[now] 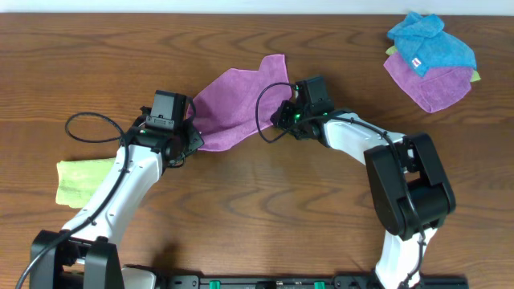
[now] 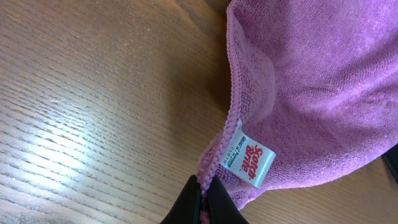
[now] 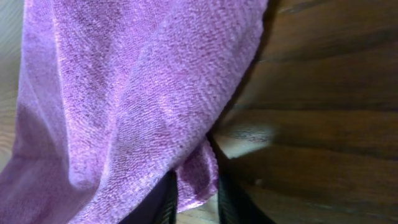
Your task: Fold the cloth
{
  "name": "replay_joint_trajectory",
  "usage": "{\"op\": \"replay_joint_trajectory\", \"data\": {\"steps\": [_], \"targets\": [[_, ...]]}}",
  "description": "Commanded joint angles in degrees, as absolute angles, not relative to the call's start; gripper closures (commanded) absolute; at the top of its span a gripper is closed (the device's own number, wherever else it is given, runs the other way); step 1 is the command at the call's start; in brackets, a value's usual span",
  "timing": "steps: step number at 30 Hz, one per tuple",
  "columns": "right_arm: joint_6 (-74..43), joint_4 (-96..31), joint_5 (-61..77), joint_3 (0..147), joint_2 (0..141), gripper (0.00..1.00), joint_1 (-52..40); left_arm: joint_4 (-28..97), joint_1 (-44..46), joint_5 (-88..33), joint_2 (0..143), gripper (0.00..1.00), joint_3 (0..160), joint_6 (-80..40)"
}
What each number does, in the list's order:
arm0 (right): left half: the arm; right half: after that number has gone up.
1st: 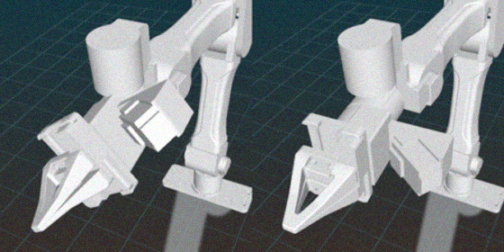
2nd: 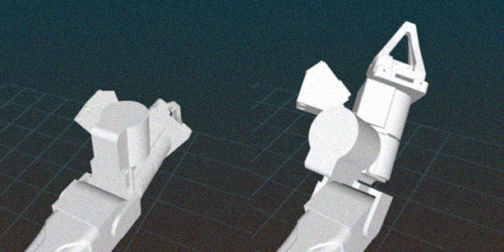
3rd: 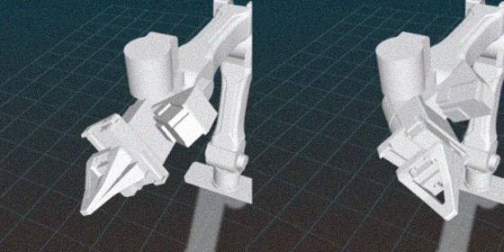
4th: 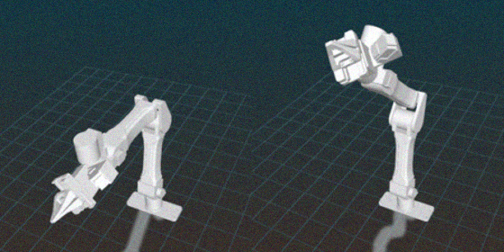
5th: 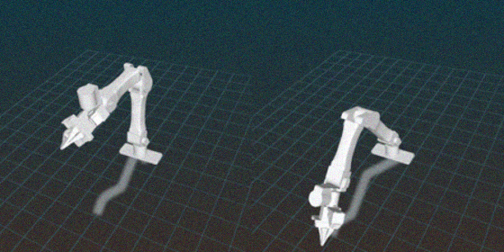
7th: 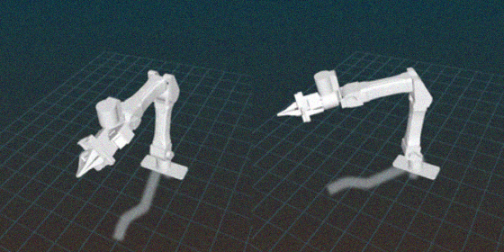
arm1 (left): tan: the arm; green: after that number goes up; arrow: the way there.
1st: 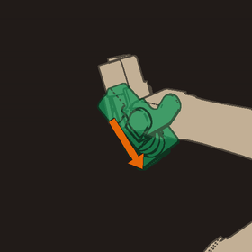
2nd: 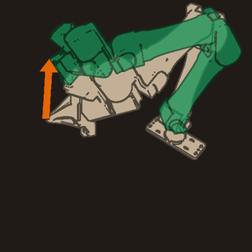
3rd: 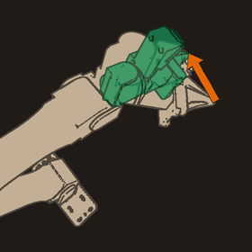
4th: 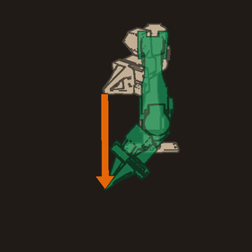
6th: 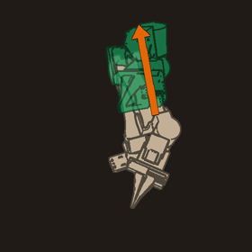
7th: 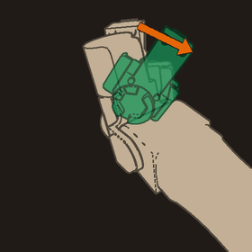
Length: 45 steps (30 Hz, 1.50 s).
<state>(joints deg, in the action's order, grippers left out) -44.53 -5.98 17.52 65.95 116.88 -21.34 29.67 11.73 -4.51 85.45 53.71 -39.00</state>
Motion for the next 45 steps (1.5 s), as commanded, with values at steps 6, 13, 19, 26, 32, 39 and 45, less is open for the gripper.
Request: {"op": "replay_joint_trajectory", "data": {"steps": [6,13,19,26,32,39,45], "targets": [[-42.09,-8.71,10.96,62.50,126.26,0.99,-21.06,30.24,11.60,-4.54,85.97,0.94,54.63,-39.38],[-38.33,-13.67,11.99,62.52,121.84,0.99,-20.86,31.29,11.60,-4.51,85.97,0.94,54.65,-38.74],[-35.86,-24.82,11.31,62.52,113.40,0.99,-20.86,32.14,11.60,-4.51,85.97,0.94,54.63,-38.74],[-35.46,-34.54,10.28,62.52,103.46,0.99,-20.86,35.59,11.60,-4.49,85.97,0.94,54.63,-38.74],[-35.46,-41.45,10.28,62.52,98.85,0.99,-20.86,40.27,11.60,-4.49,85.97,0.94,54.63,-38.76],[-35.48,-47.44,9.23,62.52,95.53,0.99,-20.86,43.75,11.68,-4.49,85.97,0.94,54.48,-38.74],[-35.51,-51.13,7.92,62.52,90.59,0.99,-20.86,45.45,12.62,-6.07,85.97,0.94,54.48,-38.76]]}}
